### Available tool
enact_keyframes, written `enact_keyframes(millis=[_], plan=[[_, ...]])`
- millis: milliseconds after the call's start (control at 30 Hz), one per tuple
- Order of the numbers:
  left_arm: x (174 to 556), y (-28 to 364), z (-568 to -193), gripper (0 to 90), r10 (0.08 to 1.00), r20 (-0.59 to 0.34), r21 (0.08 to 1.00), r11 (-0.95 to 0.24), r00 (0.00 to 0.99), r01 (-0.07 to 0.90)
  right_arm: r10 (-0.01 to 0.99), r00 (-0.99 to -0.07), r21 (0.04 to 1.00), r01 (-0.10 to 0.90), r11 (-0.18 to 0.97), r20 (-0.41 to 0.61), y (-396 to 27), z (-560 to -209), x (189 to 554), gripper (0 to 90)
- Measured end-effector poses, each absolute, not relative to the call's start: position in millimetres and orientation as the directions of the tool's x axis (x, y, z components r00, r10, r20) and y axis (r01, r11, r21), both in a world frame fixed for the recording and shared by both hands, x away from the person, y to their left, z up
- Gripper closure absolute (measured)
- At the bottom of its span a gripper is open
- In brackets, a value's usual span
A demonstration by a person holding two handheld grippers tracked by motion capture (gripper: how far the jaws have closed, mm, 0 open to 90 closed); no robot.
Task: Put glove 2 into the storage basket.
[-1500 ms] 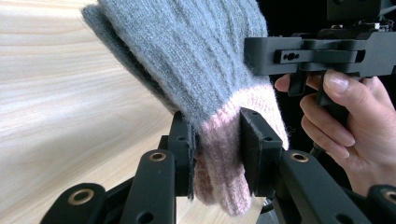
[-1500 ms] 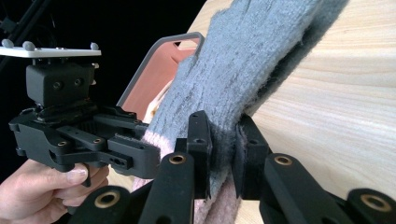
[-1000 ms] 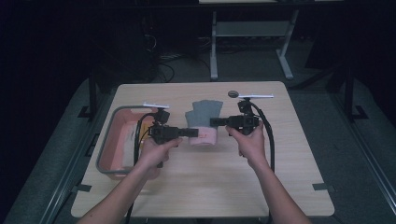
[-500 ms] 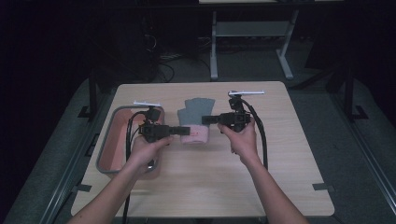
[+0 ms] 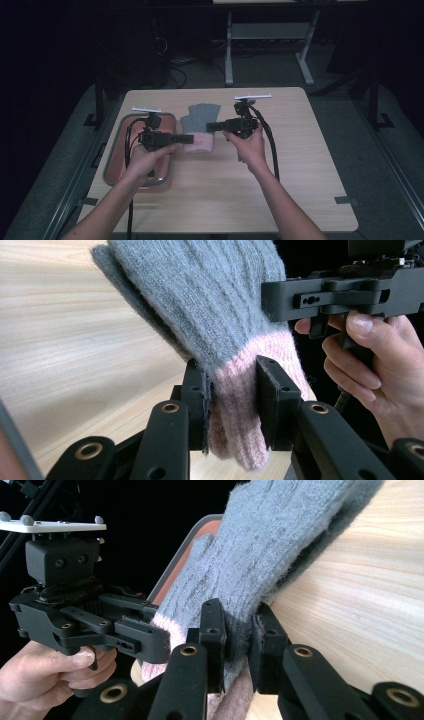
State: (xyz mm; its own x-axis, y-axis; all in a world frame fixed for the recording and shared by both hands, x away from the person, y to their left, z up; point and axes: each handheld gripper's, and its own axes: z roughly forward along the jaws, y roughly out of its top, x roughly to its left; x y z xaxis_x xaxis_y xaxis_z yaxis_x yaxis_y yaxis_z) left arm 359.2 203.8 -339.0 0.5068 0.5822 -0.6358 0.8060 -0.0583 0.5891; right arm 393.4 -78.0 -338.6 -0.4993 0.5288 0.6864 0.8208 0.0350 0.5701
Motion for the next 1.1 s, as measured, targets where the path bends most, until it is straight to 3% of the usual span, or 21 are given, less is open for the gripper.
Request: enact_keyframes(millis=[1100], plan=[[356,240,-336,68.9,0.625,-0.613,0.588,-0.048,0.483,0.808,0.497,-0.532,0.567,0.818,0.093,0.686,-39,-342,406,78.3]])
